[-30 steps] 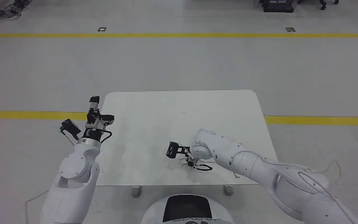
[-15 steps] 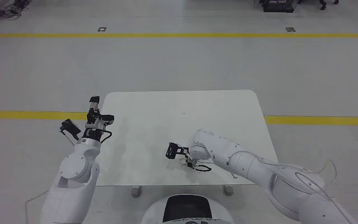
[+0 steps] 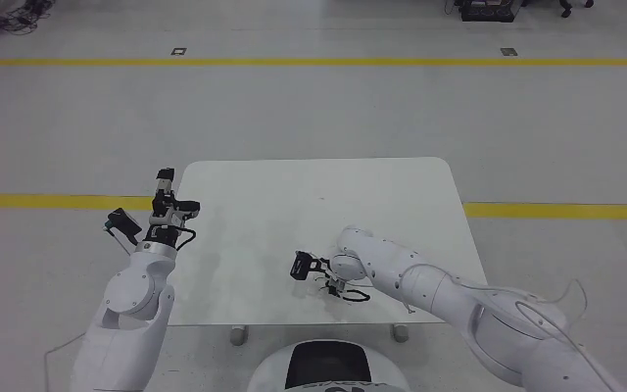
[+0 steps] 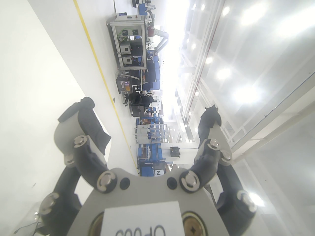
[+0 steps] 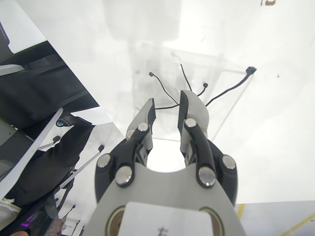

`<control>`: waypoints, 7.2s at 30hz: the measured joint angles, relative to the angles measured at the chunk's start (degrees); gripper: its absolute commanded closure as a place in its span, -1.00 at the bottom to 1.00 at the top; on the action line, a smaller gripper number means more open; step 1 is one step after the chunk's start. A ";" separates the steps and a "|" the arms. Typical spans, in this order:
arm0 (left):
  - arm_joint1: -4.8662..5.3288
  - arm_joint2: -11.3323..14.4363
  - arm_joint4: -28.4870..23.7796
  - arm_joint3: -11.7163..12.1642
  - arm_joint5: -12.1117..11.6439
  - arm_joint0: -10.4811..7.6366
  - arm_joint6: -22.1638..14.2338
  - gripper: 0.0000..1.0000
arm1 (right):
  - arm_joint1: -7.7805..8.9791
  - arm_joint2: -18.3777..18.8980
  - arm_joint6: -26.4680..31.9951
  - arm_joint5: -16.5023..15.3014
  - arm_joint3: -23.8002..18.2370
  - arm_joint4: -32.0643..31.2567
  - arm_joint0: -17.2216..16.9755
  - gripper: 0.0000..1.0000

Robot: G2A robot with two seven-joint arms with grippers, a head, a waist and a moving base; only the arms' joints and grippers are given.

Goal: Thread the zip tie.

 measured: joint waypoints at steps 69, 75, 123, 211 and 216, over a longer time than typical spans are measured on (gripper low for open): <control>0.00 0.00 0.00 0.00 0.00 0.00 0.00 -1.00 | 8.33 0.00 -8.74 0.00 -11.05 -0.85 1.89 1.00; 0.00 0.00 0.00 0.00 0.00 0.00 0.00 -1.00 | 11.81 0.00 -14.18 0.00 -14.32 -0.23 1.84 1.00; 0.00 0.00 0.00 0.00 0.00 0.00 0.00 -1.00 | 29.96 -0.02 -55.06 0.00 -26.25 23.63 -4.78 1.00; 0.02 4.99 24.94 -0.34 -4.65 -3.16 4.06 -1.00 | 32.76 36.84 -9.06 7.91 -29.28 75.10 -23.14 1.00; 0.02 4.91 22.95 -0.36 -4.58 -3.13 3.65 -1.00 | 32.79 36.88 -9.04 7.77 -29.36 75.04 -23.18 1.00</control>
